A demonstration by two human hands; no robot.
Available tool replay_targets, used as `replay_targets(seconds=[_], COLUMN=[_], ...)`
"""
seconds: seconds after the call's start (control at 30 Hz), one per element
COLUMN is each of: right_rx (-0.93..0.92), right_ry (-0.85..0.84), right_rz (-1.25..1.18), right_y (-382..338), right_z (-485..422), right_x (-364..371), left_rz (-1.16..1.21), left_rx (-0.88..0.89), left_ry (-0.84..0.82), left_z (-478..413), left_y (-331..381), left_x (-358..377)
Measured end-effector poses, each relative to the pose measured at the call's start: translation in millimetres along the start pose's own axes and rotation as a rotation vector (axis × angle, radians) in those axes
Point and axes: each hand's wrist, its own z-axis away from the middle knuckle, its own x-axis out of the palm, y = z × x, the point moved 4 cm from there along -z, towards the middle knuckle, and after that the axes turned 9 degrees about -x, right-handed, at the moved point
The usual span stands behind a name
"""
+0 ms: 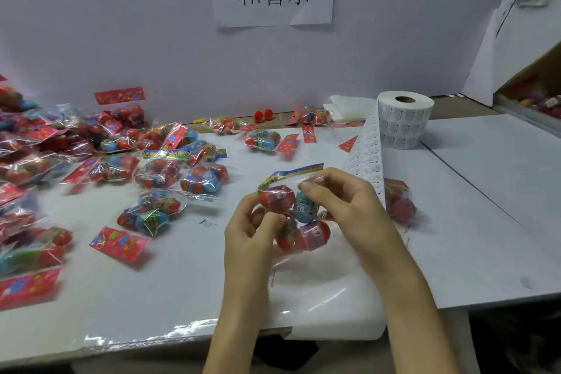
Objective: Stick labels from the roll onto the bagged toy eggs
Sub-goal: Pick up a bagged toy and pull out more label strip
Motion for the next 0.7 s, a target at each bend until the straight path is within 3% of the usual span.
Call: replay_targets(seconds=[0.17,0.7], right_rx=[-0.029,0.009], right_ry=[0.012,-0.082], right_rz=[0.008,0.056], right_y=[-0.8,2.4], right_z=[0.2,0.4], right_x=[-2.7,5.3], left_rz=[-0.046,0.034], left_rx=[-0.007,0.062], left_ry=[-0.042,0.104], left_z=[2.8,3.0], left_y=[1.6,4.0], left_x=[4.5,-8.2])
